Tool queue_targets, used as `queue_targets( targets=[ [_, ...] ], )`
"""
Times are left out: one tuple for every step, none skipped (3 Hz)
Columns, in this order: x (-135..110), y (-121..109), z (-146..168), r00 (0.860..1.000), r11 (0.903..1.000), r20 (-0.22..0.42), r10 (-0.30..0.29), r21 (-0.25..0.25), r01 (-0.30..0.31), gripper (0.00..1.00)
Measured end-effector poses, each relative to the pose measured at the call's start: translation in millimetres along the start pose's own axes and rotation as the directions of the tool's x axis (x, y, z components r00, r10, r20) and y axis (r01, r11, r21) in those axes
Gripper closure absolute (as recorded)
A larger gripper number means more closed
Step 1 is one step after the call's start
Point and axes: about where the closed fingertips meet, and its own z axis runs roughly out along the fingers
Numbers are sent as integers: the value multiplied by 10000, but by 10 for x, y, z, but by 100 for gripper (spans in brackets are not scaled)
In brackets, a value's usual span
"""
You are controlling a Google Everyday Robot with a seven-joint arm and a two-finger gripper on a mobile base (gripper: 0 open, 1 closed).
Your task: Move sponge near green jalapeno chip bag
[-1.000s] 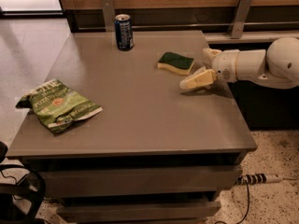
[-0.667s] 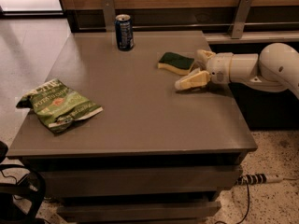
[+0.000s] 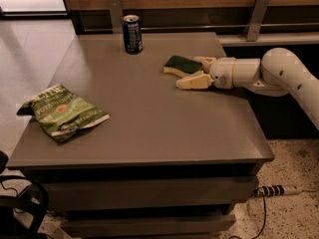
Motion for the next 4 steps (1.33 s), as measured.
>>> queue_targets(
  targets=[
    [-20, 23, 9, 10000, 10000, -5, -50, -23, 50, 48],
    [-23, 44, 54, 10000, 9999, 0, -47, -99, 47, 81],
    [-24, 56, 75, 10000, 9999, 2, -46, -137, 46, 100],
    [-33, 63, 84, 10000, 9998, -25, -52, -169, 52, 100]
  ],
)
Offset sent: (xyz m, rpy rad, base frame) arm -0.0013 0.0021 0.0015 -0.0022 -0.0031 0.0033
